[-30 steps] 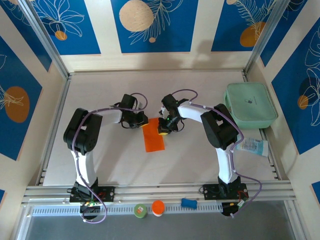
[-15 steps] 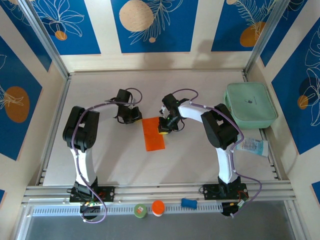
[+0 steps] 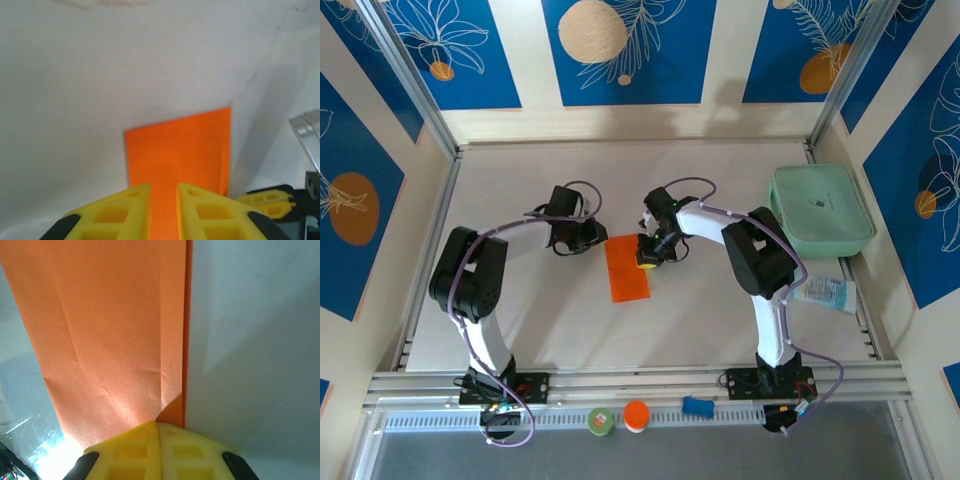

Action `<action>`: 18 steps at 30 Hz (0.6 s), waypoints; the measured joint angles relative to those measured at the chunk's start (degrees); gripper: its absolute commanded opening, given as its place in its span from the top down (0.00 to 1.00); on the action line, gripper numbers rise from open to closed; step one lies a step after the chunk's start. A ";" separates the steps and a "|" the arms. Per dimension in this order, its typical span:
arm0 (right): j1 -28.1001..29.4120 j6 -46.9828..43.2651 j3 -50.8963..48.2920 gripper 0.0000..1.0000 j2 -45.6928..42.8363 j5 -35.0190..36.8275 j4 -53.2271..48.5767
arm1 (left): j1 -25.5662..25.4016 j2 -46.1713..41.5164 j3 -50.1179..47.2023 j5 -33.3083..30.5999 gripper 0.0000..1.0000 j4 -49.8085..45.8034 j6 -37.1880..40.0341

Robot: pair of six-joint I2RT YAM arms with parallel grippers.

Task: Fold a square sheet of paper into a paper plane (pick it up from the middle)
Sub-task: First fold the square sheet of paper in half at the center of the table.

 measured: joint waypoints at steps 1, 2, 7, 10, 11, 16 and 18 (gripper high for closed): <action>0.00 0.00 0.00 0.94 -0.02 0.00 0.00 | -0.74 -0.13 -0.76 0.35 0.77 1.07 -0.92; 0.00 0.00 0.00 0.94 -0.02 0.00 0.00 | -1.42 -0.13 -1.40 0.72 0.77 2.05 -1.88; 0.00 0.02 -0.07 0.94 -0.02 -0.02 0.02 | -4.07 -0.04 -2.69 2.01 0.77 4.72 -4.81; 0.00 0.02 -0.17 0.94 -0.02 -0.02 0.02 | -4.72 0.55 -2.58 2.38 0.77 5.68 -5.29; 0.00 0.02 -0.20 0.94 -0.02 -0.02 0.04 | -4.81 1.03 -2.40 2.38 0.77 5.68 -5.31; 0.00 0.02 -0.24 0.94 -0.02 -0.04 0.07 | -4.87 3.74 -1.38 2.36 0.80 5.44 -5.27; -0.02 0.02 -0.26 0.94 -0.02 -0.07 0.11 | -4.87 4.68 -0.44 2.27 0.81 4.94 -5.07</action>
